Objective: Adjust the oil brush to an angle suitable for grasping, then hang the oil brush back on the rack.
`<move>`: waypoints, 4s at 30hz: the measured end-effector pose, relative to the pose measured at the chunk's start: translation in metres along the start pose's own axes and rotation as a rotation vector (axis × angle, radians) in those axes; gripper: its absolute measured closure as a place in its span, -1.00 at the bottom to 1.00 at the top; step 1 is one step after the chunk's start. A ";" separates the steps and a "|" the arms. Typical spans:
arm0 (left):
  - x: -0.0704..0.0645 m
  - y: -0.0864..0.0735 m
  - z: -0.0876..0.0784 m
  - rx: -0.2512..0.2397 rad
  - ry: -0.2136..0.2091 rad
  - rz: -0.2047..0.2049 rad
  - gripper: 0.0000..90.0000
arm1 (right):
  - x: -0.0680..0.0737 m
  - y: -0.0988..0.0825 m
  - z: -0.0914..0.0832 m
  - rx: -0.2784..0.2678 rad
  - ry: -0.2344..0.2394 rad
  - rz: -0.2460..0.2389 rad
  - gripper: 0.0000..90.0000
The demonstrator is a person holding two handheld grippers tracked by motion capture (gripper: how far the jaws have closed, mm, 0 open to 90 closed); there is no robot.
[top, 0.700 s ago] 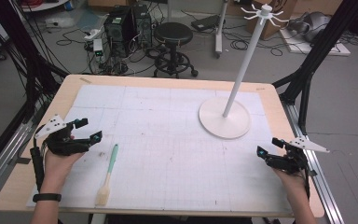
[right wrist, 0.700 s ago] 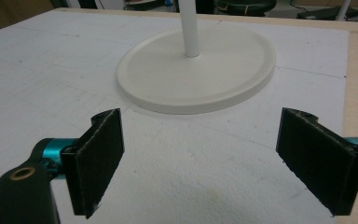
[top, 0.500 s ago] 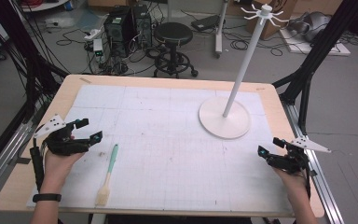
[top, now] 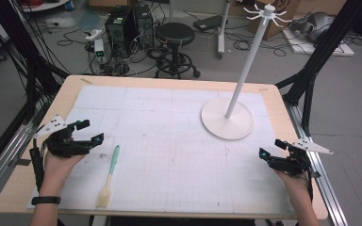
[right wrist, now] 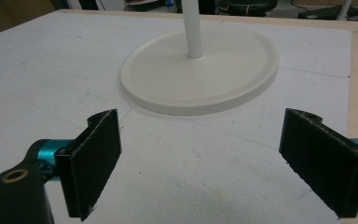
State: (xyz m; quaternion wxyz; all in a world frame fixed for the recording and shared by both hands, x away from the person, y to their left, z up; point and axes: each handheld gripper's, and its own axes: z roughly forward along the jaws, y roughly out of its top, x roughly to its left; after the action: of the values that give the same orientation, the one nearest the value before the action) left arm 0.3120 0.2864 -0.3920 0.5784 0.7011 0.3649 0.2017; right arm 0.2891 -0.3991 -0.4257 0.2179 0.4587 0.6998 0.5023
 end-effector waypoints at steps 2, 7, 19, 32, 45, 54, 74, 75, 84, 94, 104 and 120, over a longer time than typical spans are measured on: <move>-0.001 0.001 -0.001 0.004 -0.002 0.006 -0.71 | 0.000 0.000 0.000 0.000 -0.004 -0.004 -0.74; -0.002 0.000 0.001 0.019 -0.001 0.021 -0.71 | -0.001 0.001 -0.001 -0.005 -0.007 0.003 -0.74; -0.005 0.001 -0.002 0.033 0.004 0.021 -0.71 | -0.005 0.002 -0.003 -0.015 -0.020 0.011 -0.74; -0.015 0.002 -0.013 0.040 0.026 0.062 -0.70 | -0.005 0.003 -0.001 -0.014 -0.021 0.013 -0.74; -0.013 0.004 -0.016 0.015 0.040 0.044 -0.70 | -0.004 0.003 -0.002 -0.016 -0.024 0.017 -0.74; -0.026 0.002 -0.023 0.024 0.022 0.039 -0.70 | -0.004 0.002 -0.002 -0.009 -0.030 0.016 -0.74; -0.058 -0.027 -0.031 0.259 0.065 -0.015 -0.64 | -0.007 0.001 -0.006 -0.009 -0.037 0.017 -0.74; -0.059 -0.031 -0.030 0.274 0.067 -0.020 -0.64 | -0.008 0.001 -0.006 -0.010 -0.038 0.013 -0.74; -0.067 -0.040 -0.024 0.343 0.034 -0.014 -0.50 | -0.007 0.001 -0.005 -0.010 -0.039 0.009 -0.74; -0.074 -0.050 -0.012 0.430 0.051 -0.021 -0.28 | -0.007 0.002 -0.006 -0.016 -0.039 0.010 -0.74; -0.081 -0.056 0.001 0.501 0.089 -0.004 0.08 | -0.008 0.001 -0.006 -0.017 -0.040 0.008 -0.74; -0.095 -0.057 0.007 0.551 0.217 0.031 0.56 | -0.007 0.002 -0.006 -0.022 -0.033 0.008 -0.74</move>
State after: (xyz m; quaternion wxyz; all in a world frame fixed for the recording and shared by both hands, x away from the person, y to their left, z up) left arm 0.2391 0.2143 -0.4352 0.3208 0.8115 0.4548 0.1779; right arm 0.2888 -0.4078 -0.4221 0.2324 0.4673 0.6886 0.5034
